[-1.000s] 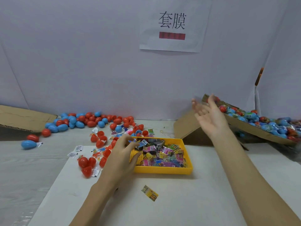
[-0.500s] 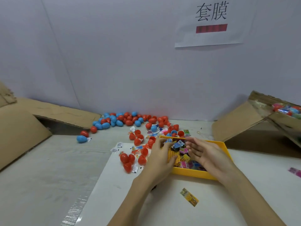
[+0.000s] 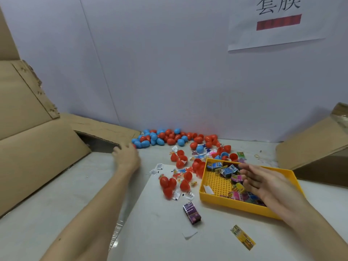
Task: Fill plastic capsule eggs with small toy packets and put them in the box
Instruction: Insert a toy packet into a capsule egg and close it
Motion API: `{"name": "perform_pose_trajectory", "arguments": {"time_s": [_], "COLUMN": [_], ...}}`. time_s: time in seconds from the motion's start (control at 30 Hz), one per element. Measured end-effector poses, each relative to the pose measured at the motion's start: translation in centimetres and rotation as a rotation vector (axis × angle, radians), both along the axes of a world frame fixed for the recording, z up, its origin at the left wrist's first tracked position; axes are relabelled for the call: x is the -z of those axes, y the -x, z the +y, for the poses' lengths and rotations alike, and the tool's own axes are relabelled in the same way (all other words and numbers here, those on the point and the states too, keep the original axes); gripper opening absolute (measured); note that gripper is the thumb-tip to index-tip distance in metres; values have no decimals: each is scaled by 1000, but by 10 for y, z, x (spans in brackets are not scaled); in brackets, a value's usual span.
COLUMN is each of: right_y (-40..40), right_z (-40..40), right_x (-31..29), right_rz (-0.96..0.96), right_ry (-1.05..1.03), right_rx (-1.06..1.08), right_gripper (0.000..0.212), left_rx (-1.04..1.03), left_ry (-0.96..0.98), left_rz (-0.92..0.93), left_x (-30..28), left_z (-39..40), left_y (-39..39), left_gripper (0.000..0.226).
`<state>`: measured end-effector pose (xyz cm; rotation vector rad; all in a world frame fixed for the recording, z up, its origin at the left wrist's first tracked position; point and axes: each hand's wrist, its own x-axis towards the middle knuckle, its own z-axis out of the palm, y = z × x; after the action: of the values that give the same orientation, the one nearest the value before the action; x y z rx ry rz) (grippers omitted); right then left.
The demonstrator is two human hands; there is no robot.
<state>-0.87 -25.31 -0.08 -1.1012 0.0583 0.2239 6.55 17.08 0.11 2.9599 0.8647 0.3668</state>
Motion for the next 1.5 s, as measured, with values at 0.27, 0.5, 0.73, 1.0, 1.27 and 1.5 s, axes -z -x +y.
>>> {"name": "perform_pose_trajectory", "arguments": {"time_s": [0.27, 0.5, 0.73, 1.0, 1.27, 1.5], "right_y": [-1, 7, 21, 23, 24, 25], "right_z": [2, 6, 12, 11, 12, 14], "right_x": [0, -6, -6, -8, -8, -8], "right_rz": [-17, -46, -271, -326, -327, -303], "right_ry": [55, 123, 380, 449, 448, 432], "right_rx": [-25, 15, -1, -110, -102, -15], "right_gripper": [25, 26, 23, 26, 24, 21], "left_rx": [213, 674, 1144, 1209, 1141, 1098], "left_ry": [148, 549, 617, 827, 894, 873], "left_rz": [-141, -453, -464, -560, -599, -621], "left_x": [9, -15, 9, 11, 11, 14], "left_z": [-5, -148, -238, -223, -224, -229], "left_y": [13, 63, 106, 108, 105, 104], "left_gripper": [31, 48, 40, 42, 32, 37]}}
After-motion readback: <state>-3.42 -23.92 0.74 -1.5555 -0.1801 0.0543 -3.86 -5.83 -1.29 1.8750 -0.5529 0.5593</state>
